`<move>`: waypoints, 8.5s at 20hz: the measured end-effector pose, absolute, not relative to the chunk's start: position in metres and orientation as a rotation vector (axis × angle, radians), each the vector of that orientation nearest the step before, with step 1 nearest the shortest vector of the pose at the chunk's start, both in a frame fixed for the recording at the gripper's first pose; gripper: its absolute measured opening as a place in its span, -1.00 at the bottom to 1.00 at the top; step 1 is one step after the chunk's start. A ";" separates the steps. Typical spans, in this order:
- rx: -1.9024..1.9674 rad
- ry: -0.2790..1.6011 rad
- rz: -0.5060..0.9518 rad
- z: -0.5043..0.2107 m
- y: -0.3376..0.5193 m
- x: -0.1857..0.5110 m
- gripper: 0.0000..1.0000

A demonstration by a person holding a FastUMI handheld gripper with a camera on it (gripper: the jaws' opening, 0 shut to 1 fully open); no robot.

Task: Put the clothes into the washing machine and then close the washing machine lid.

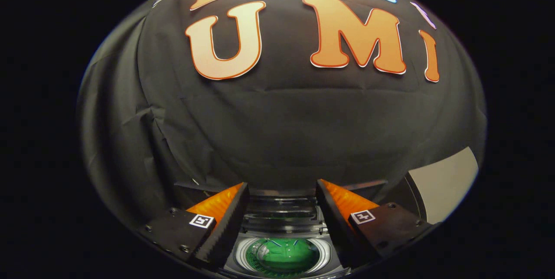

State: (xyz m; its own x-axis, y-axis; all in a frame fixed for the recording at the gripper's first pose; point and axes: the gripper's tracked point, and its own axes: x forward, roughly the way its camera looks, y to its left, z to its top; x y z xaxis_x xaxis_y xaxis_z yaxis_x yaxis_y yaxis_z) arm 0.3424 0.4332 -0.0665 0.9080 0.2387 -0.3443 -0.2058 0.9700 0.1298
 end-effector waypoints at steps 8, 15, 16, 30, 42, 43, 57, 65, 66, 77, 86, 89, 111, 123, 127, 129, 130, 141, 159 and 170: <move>0.079 0.415 0.215 -0.087 0.437 0.372 0.98; 0.101 0.377 0.196 -0.090 0.435 0.359 1.00; 0.091 0.373 0.192 -0.089 0.434 0.354 0.99; 0.088 0.325 0.182 -0.102 0.425 0.293 0.99; 0.082 0.263 0.164 -0.122 0.419 0.249 0.99; 0.078 0.259 0.164 -0.124 0.420 0.247 0.98; 0.148 0.479 0.161 -0.242 0.410 0.215 0.96; 0.138 0.579 0.164 -0.283 0.401 0.202 0.97; 0.138 0.572 0.165 -0.278 0.400 0.202 0.97; 0.099 0.332 0.178 -0.187 0.375 0.202 0.96; 0.101 0.104 0.165 -0.053 0.315 0.154 0.96; 0.085 0.040 0.151 -0.017 0.282 0.139 0.96; 0.045 -0.153 -0.035 0.082 0.035 -0.003 0.95; 0.061 -0.164 -0.054 0.079 -0.020 -0.011 0.94; 0.070 -0.156 -0.054 0.074 -0.022 -0.007 0.94; 0.069 -0.153 -0.055 0.074 -0.024 -0.006 0.94; 0.067 -0.152 -0.056 0.073 -0.024 -0.005 0.94; 0.058 -0.164 -0.066 0.075 -0.027 -0.003 0.94; 0.022 -0.174 -0.046 0.076 -0.018 0.005 0.95; 0.038 -0.165 -0.037 0.070 -0.025 0.012 0.96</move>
